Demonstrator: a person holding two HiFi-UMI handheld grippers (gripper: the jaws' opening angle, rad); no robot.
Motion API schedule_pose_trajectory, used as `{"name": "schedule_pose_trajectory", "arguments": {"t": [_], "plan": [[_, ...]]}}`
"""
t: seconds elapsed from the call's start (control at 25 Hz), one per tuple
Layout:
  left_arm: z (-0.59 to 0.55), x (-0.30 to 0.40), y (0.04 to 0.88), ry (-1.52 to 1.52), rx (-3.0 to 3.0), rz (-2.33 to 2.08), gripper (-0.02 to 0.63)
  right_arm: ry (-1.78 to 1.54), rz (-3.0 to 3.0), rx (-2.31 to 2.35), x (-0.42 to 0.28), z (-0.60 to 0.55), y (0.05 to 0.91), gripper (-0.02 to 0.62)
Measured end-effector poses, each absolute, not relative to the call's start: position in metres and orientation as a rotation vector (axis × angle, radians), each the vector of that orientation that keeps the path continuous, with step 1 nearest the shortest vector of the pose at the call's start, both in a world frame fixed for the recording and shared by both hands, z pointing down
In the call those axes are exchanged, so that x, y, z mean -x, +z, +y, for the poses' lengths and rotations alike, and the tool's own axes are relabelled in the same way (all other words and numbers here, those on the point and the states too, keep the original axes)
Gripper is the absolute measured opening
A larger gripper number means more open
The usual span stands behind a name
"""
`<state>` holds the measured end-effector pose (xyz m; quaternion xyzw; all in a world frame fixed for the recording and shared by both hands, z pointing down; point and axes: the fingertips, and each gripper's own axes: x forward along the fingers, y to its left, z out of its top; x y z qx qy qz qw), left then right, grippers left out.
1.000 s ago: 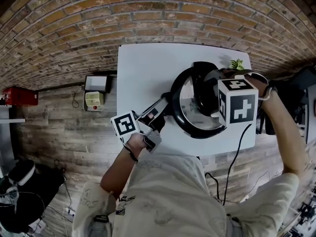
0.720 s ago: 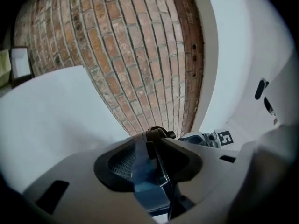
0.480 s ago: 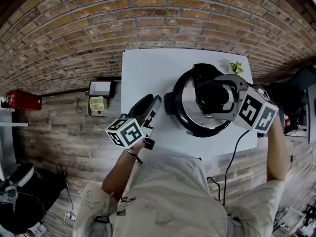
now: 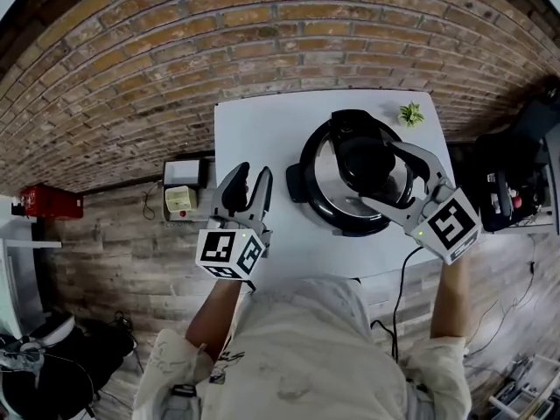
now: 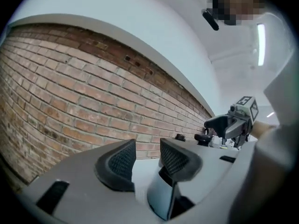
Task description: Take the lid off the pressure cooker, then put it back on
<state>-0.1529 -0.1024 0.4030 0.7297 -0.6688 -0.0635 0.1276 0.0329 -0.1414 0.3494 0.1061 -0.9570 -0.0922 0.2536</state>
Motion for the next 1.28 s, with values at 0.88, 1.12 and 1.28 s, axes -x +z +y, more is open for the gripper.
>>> {"name": "schedule_pose_trajectory", "arguments": {"t": [0.88, 1.12, 1.28], "plan": [[-0.093, 0.142, 0.389, 0.132, -2.262, -2.223, 0.166, 0.191, -2.684, -1.497, -0.145, -0.164, 0.374, 0.408], [-0.092, 0.143, 0.391, 0.135, -2.250, -2.234, 0.162, 0.187, -2.680, -1.511, -0.148, -0.165, 0.374, 0.393], [-0.093, 0.142, 0.392, 0.145, -2.246, -2.242, 0.142, 0.158, -2.662, -1.507, -0.148, -0.163, 0.376, 0.343]]}}
